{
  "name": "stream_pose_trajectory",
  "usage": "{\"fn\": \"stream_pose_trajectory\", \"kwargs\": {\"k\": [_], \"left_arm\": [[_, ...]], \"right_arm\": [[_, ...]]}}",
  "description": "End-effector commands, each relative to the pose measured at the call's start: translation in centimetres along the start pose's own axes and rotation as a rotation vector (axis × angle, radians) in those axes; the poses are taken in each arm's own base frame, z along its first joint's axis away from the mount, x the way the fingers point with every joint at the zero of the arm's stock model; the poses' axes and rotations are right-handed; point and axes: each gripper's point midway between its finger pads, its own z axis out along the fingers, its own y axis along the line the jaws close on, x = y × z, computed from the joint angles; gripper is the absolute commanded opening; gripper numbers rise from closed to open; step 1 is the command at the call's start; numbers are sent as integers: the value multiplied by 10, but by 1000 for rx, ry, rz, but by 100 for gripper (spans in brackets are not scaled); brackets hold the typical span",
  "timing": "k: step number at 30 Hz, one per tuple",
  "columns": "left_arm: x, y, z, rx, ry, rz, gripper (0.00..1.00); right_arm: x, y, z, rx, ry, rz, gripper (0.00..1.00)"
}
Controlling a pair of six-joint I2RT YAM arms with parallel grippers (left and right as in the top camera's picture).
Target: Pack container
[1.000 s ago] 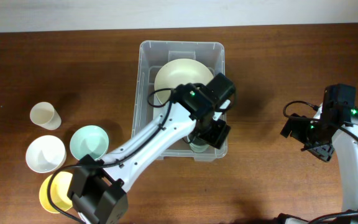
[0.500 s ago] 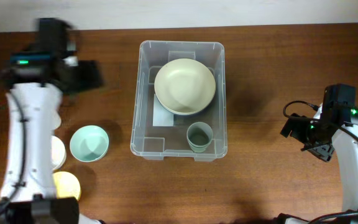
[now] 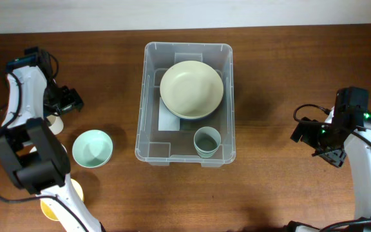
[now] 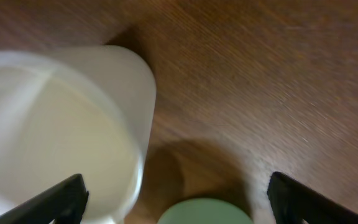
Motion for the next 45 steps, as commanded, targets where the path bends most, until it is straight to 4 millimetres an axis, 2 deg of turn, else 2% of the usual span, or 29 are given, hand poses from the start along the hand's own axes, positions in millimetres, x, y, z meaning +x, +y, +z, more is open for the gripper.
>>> {"fn": "stream_pose_trajectory", "kwargs": {"k": [1, 3, 5, 7, 9, 10, 14, 18, 21, 25, 27, 29, 33, 36, 37, 39, 42, 43, 45], "left_arm": [[2, 0, 22, -5, 47, 13, 74], [-1, -1, 23, -2, 37, 12, 56], [-2, -2, 22, 0, 30, 11, 44], [-2, -1, 22, -1, 30, 11, 22], [-2, -2, 22, -1, 29, 11, 7], [-2, -2, 22, -1, 29, 11, 3], [-4, -2, 21, 1, 24, 11, 1], [-10, -5, 0, 12, -15, 15, 1], [-14, -17, -40, 46, -89, 35, 1], [-6, -54, -108, 178, -206, 109, 1], [9, -78, -145, 238, -275, 175, 1], [28, -100, -172, 267, -327, 241, 1], [78, -152, -208, 324, -385, 410, 1], [122, -195, -218, 359, -390, 556, 1], [146, -215, -220, 373, -384, 631, 1], [180, -241, -221, 390, -375, 731, 1], [222, -269, -225, 420, -378, 849, 1], [245, -282, -226, 436, -377, 908, 1], [268, -293, -224, 442, -367, 968, 1]], "right_arm": [[-3, 2, -5, -11, -19, -6, 97], [-3, 2, -5, -11, -18, -5, 97], [-3, 2, -5, -11, -19, -6, 97], [-3, 2, -5, -11, -19, -6, 97], [-3, 2, -5, -11, -19, -6, 97], [-3, 2, -5, -11, -18, -5, 97], [-3, 2, -5, -11, -18, -5, 97], [-3, 2, -5, -11, -18, -5, 97], [-3, 1, -5, -11, -18, -5, 97], [-3, 2, -5, -11, -18, -5, 97], [-3, 2, -5, -11, -18, -5, 97], [-3, 1, -5, -11, -17, -5, 97], [-2, 1, -5, -11, -16, -5, 97], [-2, 1, -5, -11, -16, -5, 97], [-2, 1, -5, -11, -16, -5, 97], [-2, 1, -5, -11, -16, -5, 97], [-2, 1, -5, -11, -16, -5, 97], [-2, 1, -5, -11, -16, -5, 97], [-2, 1, -5, -11, -16, -5, 97]]}}
